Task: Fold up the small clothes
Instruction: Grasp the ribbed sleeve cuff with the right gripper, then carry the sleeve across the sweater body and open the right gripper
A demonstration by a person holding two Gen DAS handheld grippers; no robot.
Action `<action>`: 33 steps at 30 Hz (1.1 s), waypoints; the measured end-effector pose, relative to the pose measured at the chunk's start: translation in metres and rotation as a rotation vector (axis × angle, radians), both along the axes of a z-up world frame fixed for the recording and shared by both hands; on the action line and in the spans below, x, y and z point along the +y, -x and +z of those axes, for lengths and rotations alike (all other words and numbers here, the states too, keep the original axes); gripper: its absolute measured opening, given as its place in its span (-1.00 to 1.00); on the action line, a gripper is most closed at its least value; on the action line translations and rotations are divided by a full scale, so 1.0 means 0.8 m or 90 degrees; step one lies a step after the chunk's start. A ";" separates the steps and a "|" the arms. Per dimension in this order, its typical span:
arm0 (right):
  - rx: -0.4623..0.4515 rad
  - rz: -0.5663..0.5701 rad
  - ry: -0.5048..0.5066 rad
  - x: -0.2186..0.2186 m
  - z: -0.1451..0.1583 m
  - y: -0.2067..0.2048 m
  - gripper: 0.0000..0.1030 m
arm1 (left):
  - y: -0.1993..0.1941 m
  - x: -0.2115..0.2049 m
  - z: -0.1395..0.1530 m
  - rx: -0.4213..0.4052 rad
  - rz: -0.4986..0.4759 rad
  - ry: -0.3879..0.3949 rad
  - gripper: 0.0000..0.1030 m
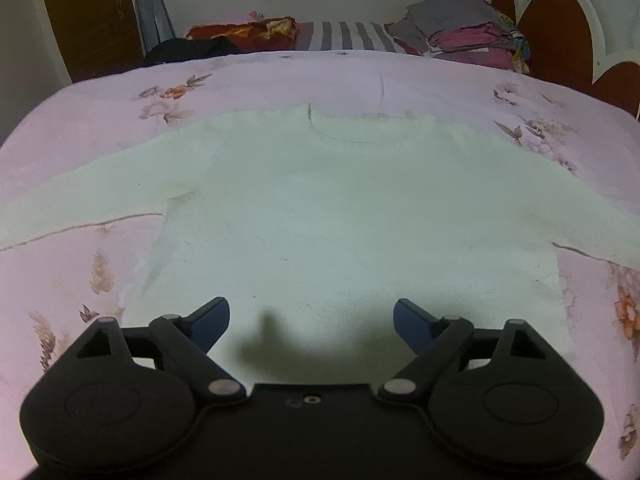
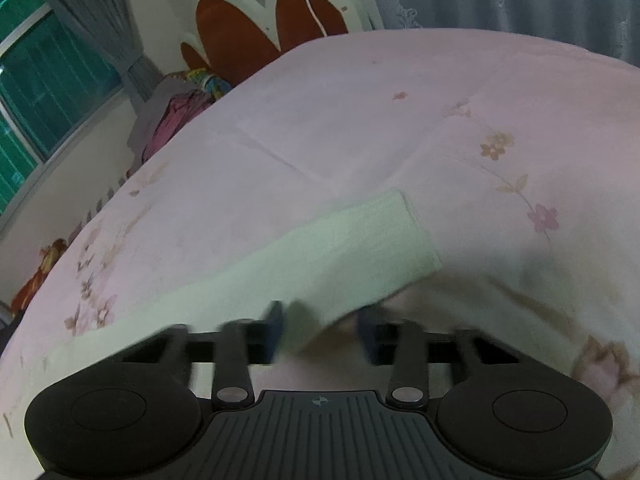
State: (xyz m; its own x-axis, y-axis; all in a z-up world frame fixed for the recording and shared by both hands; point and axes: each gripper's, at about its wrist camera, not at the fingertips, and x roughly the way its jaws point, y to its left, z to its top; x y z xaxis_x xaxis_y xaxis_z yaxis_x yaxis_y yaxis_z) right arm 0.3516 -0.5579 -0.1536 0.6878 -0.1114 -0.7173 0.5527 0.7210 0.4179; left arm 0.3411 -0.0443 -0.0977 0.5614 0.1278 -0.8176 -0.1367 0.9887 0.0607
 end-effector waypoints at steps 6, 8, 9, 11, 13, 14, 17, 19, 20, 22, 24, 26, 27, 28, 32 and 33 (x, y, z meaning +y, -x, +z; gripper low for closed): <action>-0.007 -0.007 0.013 -0.003 -0.001 -0.011 -0.95 | 0.006 0.002 0.007 -0.009 -0.014 -0.013 0.69; -0.026 -0.002 0.023 0.003 0.009 -0.008 -0.95 | 0.005 0.009 0.010 -0.013 -0.007 -0.012 0.68; -0.040 0.007 0.031 0.008 0.017 -0.006 -0.95 | 0.005 0.012 0.012 -0.015 -0.004 -0.012 0.68; -0.064 0.024 0.044 0.020 0.031 -0.010 -0.96 | 0.007 0.020 0.015 -0.021 0.005 -0.010 0.68; -0.090 0.048 0.059 0.038 0.050 -0.011 -0.96 | 0.009 0.029 0.017 -0.023 0.013 -0.006 0.69; -0.102 0.061 0.068 0.049 0.058 -0.014 -0.96 | 0.011 0.034 0.018 -0.025 0.016 -0.005 0.69; -0.141 0.109 0.069 0.094 0.086 -0.024 -0.96 | 0.017 0.051 0.021 -0.031 0.022 -0.004 0.69; -0.161 0.147 0.069 0.132 0.101 -0.033 -0.96 | 0.020 0.063 0.022 -0.035 0.023 -0.005 0.69; -0.170 0.170 0.066 0.154 0.108 -0.037 -0.96 | 0.023 0.070 0.022 -0.039 0.023 -0.006 0.69; -0.180 0.210 0.069 0.200 0.119 -0.047 -0.96 | 0.026 0.083 0.021 -0.041 0.018 -0.007 0.69; -0.182 0.251 0.065 0.250 0.123 -0.059 -0.96 | 0.029 0.097 0.020 -0.040 0.012 -0.007 0.69; -0.176 0.293 0.062 0.304 0.122 -0.073 -0.96 | 0.029 0.112 0.019 -0.039 0.007 -0.007 0.69; -0.173 0.313 0.059 0.332 0.120 -0.079 -0.96 | 0.030 0.118 0.019 -0.040 0.007 -0.007 0.69; -0.170 0.330 0.057 0.357 0.117 -0.086 -0.96 | 0.029 0.126 0.019 -0.040 0.007 -0.009 0.69; -0.143 0.397 0.037 0.453 0.096 -0.107 -0.96 | 0.023 0.151 0.019 -0.042 0.006 -0.012 0.69; -0.133 0.414 0.032 0.475 0.089 -0.111 -0.95 | 0.022 0.157 0.019 -0.043 0.005 -0.006 0.69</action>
